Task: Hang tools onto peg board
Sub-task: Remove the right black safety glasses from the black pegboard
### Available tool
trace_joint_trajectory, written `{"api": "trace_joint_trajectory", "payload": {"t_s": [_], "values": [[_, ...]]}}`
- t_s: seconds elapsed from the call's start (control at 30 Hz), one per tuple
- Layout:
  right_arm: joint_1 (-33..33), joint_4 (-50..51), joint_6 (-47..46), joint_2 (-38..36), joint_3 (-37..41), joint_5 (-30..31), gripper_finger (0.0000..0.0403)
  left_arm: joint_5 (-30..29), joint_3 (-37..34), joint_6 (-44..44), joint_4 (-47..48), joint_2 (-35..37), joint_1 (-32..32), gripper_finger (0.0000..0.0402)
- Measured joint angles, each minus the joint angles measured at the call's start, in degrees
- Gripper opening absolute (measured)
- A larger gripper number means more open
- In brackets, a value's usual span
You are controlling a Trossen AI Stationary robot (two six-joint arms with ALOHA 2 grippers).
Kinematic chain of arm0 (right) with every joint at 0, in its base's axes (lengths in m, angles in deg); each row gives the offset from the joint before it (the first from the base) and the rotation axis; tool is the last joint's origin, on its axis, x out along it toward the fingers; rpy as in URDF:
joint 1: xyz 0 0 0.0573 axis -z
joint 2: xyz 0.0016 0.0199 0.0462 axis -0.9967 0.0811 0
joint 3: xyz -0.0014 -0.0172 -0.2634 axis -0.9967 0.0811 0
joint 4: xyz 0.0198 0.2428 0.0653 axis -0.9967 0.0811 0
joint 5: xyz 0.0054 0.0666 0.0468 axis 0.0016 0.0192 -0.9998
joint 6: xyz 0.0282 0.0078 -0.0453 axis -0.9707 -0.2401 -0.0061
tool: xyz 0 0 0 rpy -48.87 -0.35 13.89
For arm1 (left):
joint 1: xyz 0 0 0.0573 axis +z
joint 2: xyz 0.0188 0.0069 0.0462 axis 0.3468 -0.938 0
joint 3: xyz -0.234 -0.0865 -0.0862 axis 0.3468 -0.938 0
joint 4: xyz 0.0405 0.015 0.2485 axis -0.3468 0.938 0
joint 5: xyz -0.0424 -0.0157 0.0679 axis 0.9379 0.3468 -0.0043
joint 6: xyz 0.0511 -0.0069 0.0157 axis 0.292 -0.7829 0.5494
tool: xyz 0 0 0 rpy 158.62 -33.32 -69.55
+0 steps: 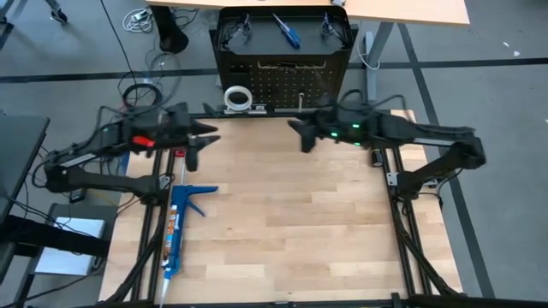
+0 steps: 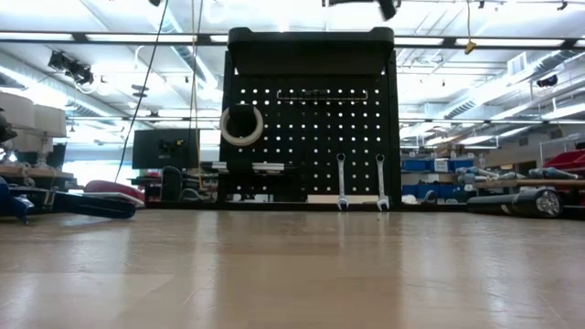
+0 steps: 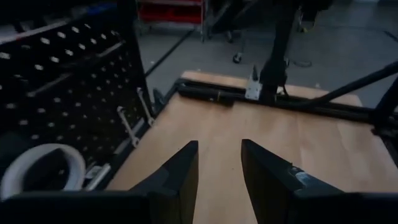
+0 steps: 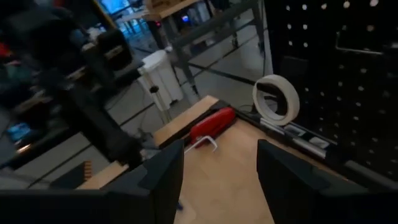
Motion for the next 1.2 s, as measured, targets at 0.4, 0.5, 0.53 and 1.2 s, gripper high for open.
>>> {"api": "trace_joint_trajectory", "payload": {"t_s": [0.4,0.5,0.53,1.2], "values": [[-11.23,16.91,-7.34,-14.72,0.00,15.54,0.0203,-2.68,-7.46,-3.07,4.21,13.95,0.00,0.0126],[-13.04,19.15,-6.52,-16.49,0.02,19.23,0.0203,-3.66,-8.22,-3.30,4.67,15.25,0.00,0.0126],[-13.53,20.09,-6.42,-17.06,0.02,20.20,0.0203,-4.01,-8.58,-3.32,4.95,15.47,0.00,0.0126],[-11.66,20.97,-3.57,-13.49,0.04,22.30,0.0202,-13.40,-8.66,-17.23,-1.28,11.31,0.07,0.0126]]}}
